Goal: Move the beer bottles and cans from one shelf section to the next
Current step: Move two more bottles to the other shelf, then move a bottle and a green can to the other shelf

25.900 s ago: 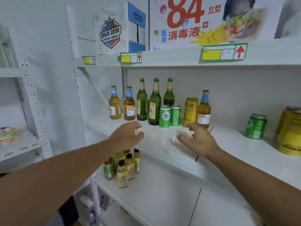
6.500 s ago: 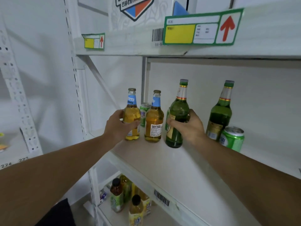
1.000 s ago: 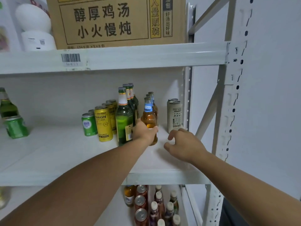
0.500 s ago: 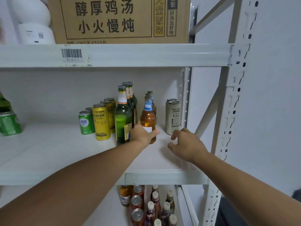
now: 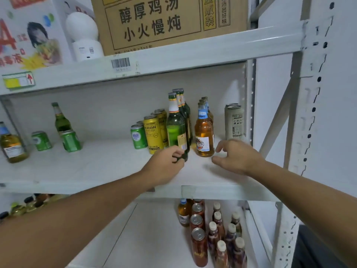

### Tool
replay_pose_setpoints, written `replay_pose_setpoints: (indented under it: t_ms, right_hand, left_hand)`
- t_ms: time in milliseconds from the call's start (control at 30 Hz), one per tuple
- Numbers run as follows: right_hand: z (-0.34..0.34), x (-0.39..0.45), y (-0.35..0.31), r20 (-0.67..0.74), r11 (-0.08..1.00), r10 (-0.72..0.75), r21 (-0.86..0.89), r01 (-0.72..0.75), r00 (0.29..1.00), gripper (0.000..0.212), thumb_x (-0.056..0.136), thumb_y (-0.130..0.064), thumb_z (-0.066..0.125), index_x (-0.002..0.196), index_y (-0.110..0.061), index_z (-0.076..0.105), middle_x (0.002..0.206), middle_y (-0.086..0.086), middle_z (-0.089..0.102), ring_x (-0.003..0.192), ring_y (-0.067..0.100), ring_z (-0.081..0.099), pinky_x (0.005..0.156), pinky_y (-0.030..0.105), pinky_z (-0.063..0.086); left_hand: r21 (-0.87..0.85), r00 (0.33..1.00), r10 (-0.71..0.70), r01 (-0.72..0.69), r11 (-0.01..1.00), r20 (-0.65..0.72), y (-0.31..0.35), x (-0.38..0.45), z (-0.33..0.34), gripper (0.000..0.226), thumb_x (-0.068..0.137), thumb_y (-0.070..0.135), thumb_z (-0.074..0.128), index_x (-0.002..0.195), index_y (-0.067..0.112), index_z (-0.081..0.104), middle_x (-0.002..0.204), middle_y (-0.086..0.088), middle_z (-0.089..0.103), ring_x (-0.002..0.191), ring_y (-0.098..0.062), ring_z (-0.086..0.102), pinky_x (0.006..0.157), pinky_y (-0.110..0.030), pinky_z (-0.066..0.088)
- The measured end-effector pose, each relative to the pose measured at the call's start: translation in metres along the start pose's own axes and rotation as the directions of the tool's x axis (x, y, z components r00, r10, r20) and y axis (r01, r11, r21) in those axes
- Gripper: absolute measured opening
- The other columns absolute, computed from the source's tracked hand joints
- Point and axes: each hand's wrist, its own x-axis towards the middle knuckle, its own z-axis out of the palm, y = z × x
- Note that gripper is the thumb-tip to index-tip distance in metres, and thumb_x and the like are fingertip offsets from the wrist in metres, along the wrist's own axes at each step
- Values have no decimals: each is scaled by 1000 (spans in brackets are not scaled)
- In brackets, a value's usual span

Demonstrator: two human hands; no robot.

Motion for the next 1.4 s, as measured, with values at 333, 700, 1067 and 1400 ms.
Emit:
replay_pose_setpoints:
  t_ms: [333,700,1067,1400]
  right_hand:
    - [35,2,-103,36,956,-279,105,274,960,42,92,-68,61,116,-35,66,116,-8,68,100,13,65,87,41,61]
    - [93,-3,-271,57,930,-356,114,349,933,57,82,-72,57,125,-38,69,123,-8,67,102,14,64,85,36,57]
    - [184,17,-456,88,909,-401,164,384,912,38,90,-60,61,118,-35,71,119,-7,66,103,16,65,88,36,54]
    - [222,73,-521,114,918,-392,107,381,913,42,91,-60,64,125,-35,70,128,-6,67,110,17,65,90,37,54]
  left_hand:
    - [570,994,-98,106,815,-45,-70,-84,-118,48,105,49,56,149,28,61,150,3,61,136,-21,57,113,-35,45]
    - [506,960,-192,270,819,-201,-177,-179,-232,48,105,54,56,146,31,61,147,7,63,133,-18,58,111,-35,47]
    - [401,894,-305,424,812,-328,-326,-268,-330,43,102,54,52,138,34,65,134,14,66,118,-12,61,96,-35,52]
    - [475,916,-268,385,791,-297,-388,-248,-379,46,103,51,51,145,35,61,138,13,65,124,-14,58,100,-41,53]
